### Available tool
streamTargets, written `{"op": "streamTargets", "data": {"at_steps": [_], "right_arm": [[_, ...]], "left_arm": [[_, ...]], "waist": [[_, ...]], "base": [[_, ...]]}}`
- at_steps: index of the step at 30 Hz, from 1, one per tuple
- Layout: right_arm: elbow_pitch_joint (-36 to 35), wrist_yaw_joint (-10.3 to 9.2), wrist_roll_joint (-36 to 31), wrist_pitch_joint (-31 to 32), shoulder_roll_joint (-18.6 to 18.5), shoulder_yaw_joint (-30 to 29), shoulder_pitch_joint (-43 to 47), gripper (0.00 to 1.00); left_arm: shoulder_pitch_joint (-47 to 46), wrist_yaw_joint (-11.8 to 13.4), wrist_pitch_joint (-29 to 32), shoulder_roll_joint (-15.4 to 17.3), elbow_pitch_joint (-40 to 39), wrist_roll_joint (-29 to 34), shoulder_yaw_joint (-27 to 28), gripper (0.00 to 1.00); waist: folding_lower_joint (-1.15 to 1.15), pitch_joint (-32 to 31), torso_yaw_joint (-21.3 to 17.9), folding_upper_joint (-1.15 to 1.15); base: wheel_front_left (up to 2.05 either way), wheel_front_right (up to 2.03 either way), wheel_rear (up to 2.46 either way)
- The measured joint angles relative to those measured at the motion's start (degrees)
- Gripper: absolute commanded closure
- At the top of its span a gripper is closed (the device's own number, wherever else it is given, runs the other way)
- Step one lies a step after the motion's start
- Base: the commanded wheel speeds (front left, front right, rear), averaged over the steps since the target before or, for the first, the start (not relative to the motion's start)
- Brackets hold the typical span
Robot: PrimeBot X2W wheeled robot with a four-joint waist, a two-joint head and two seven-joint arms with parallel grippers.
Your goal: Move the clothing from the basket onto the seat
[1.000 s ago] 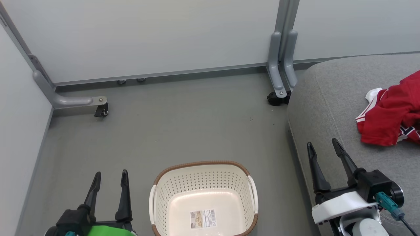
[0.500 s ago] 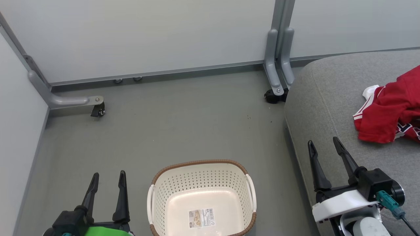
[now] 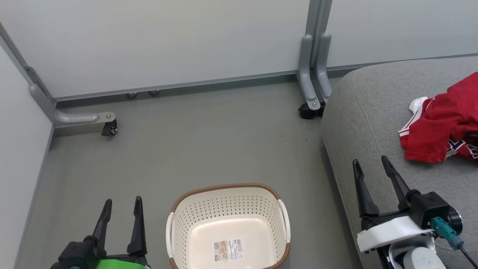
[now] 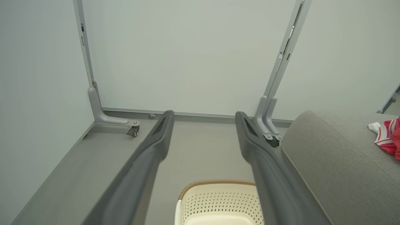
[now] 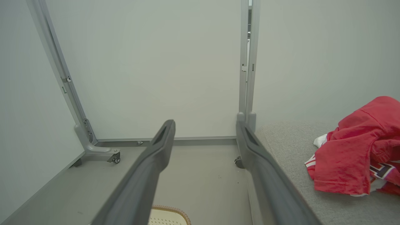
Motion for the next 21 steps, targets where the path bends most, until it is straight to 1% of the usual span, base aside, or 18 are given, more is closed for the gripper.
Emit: {"op": "streamTargets", "data": {"at_steps": [1, 2, 6, 8, 21], "right_arm": [[0.0, 0.0, 0.1, 0.0, 0.0, -0.1, 0.0, 0.0], [0.0, 0.0, 0.1, 0.0, 0.0, -0.1, 0.0, 1.0], [2.0, 0.0, 0.1, 0.1, 0.2, 0.0, 1.1, 1.0], [2.6, 0.0, 1.1, 0.4, 0.2, 0.0, 1.5, 1.0], [3.4, 0.0, 15.8, 3.8, 0.2, -1.1, 1.1, 1.0]], "left_arm": [[0.0, 0.0, 0.0, 0.0, 0.1, -0.1, 0.0, 0.0], [0.0, 0.0, 0.0, 0.0, 0.2, -0.4, -0.1, 1.0], [0.3, 0.0, 0.0, -0.2, 2.3, -0.4, -0.5, 1.0], [0.4, 0.0, 0.3, -0.2, 2.6, -1.2, -0.6, 1.0], [-0.3, 0.0, 3.3, 0.1, 3.4, -15.1, -0.3, 1.0]], "waist": [[0.0, 0.0, 0.0, 0.0], [0.0, -0.1, 0.1, 0.0], [0.0, -0.1, 0.1, 0.0], [0.0, 0.0, 0.1, 0.0], [0.0, 0.2, 0.0, 0.0]], "base": [[0.0, 0.0, 0.0], [0.0, 0.0, 0.0], [0.0, 0.0, 0.0], [0.0, 0.0, 0.0], [0.0, 0.0, 0.0]]}}
